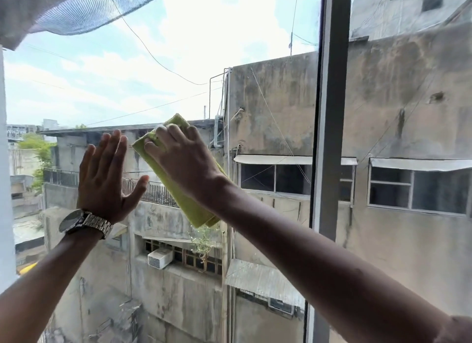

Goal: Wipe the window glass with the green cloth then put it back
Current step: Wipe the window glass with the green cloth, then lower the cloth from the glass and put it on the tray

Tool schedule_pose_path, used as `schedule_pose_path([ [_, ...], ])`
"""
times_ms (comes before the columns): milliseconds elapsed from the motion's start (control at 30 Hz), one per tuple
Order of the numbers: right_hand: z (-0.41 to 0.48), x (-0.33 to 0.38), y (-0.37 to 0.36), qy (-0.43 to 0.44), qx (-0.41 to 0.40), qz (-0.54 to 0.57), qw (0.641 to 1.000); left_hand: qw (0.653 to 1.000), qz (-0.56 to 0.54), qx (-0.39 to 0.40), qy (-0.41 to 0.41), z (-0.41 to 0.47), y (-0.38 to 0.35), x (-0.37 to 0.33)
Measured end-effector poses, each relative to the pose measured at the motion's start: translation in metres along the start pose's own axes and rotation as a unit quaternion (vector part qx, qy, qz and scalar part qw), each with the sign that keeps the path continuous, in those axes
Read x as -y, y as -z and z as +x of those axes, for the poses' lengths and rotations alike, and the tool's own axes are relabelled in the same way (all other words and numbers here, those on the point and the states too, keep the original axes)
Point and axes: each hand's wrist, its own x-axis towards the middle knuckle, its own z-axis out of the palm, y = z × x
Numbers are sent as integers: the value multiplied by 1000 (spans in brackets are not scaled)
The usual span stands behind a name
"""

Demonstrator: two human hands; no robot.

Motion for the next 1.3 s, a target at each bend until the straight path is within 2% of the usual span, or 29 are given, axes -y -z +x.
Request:
schedule_pose_path([
  [200, -12, 13, 24, -87, 125, 46, 987, 993, -30, 98, 49, 1, 17, -9],
  [333, -68, 32, 28, -99, 209, 66, 971, 967, -173, 111, 153, -34, 49, -67],
  [400, -113, 55, 28, -86, 241, 106, 961, 917, -279, 184, 218, -98, 68, -104],
  [467, -166, 82, 27, -90, 263, 189, 942, 831, -370, 278, 309, -174, 86, -133],
  [500, -193, 94, 27, -108, 281, 247, 921, 792, -396, 318, 339, -212, 92, -144],
  [633, -325, 156, 25, -216, 400, 433, 778, 629, -411, 521, 404, -355, 130, -184],
  [700, -405, 193, 21, -277, 431, 487, 708, 537, -402, 607, 427, -434, 151, -198],
  [767, -492, 237, 14, -343, 462, 518, 632, 459, -384, 680, 424, -519, 168, -217],
  [833, -580, 283, 13, -414, 495, 527, 552, 395, -372, 726, 423, -606, 193, -240],
  [933, -708, 359, 27, -508, 560, 513, 406, 299, -312, 767, 474, -714, 248, -288],
  [1033, -815, 420, 52, -597, 587, 481, 261, 291, -238, 758, 534, -806, 297, -328],
  [1133, -913, 471, 76, -660, 596, 428, 158, 261, -206, 741, 584, -889, 328, -361],
  [1233, -975, 500, 99, -720, 585, 363, 91, 249, -174, 724, 620, -956, 343, -389],
  [1300, -1003, 513, 109, -749, 572, 326, 69, 269, -164, 703, 638, -962, 331, -407],
])
